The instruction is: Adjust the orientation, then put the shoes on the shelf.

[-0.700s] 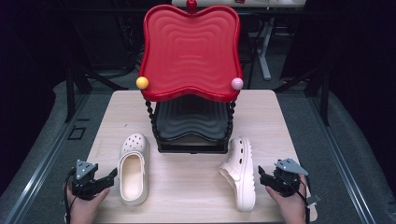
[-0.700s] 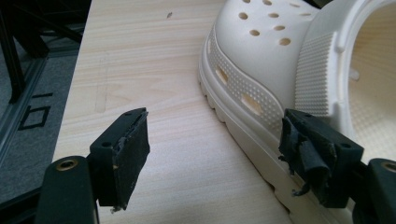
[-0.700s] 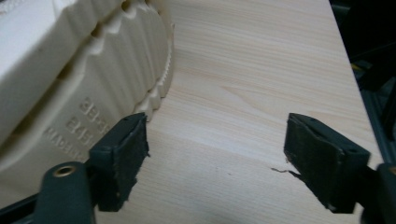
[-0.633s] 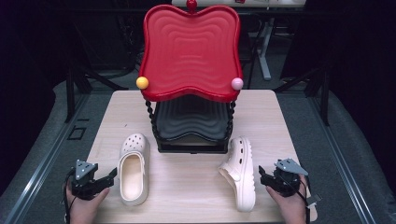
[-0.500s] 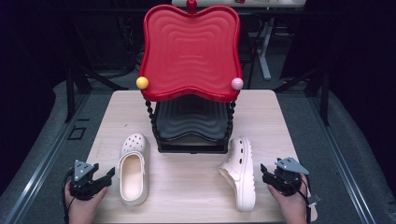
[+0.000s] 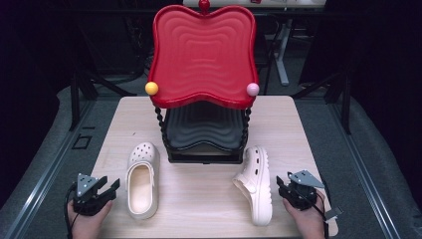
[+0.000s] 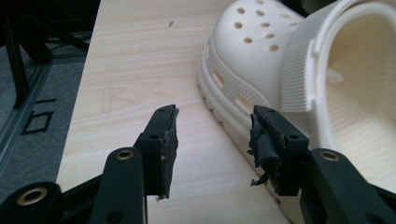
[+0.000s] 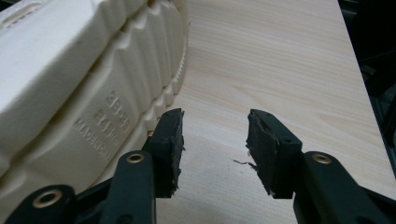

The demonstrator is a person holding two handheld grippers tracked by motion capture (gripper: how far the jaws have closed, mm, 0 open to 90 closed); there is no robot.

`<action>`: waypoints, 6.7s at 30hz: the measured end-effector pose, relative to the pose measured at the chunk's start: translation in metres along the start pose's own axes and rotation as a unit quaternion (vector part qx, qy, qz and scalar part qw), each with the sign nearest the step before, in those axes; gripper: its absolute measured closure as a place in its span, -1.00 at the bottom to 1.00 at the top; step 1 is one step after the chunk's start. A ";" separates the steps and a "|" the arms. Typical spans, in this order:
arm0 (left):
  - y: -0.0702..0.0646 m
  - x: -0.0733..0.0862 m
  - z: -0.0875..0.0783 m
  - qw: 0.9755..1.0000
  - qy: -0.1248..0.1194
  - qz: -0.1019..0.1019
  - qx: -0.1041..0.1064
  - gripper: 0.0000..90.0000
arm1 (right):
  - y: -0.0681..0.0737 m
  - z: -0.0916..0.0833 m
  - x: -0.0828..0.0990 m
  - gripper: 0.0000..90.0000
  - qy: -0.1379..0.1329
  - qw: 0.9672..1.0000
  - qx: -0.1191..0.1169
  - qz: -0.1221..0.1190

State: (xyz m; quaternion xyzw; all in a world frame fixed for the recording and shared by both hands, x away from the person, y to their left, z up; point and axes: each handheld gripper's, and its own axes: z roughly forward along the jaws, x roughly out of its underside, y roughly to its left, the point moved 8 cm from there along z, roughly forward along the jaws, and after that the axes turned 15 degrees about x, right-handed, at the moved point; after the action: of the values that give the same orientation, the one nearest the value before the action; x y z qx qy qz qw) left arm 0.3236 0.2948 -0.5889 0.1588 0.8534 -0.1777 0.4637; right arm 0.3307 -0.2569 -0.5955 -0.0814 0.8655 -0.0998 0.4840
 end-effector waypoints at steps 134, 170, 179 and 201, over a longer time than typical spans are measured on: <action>-0.057 -0.010 0.009 0.997 0.002 0.057 0.046 0.30 | -0.038 -0.033 -0.019 0.82 -0.007 0.996 -0.013 0.083; -0.059 -0.011 0.020 0.996 0.025 0.080 0.039 0.38 | -0.024 -0.026 -0.007 0.65 0.038 0.999 0.020 0.010; -0.055 -0.014 0.024 0.996 0.033 0.071 0.034 0.55 | -0.023 -0.022 -0.005 0.52 0.025 0.999 0.017 0.010; -0.055 -0.021 0.029 0.995 0.032 0.091 0.031 0.58 | -0.015 -0.022 -0.013 0.64 0.011 0.999 0.019 -0.027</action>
State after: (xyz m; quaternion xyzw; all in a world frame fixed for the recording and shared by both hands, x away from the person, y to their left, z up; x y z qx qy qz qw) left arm 0.3318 0.2310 -0.5773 0.2558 0.8440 -0.1555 0.4449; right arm 0.3193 -0.2660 -0.5695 -0.0944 0.8661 -0.1305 0.4733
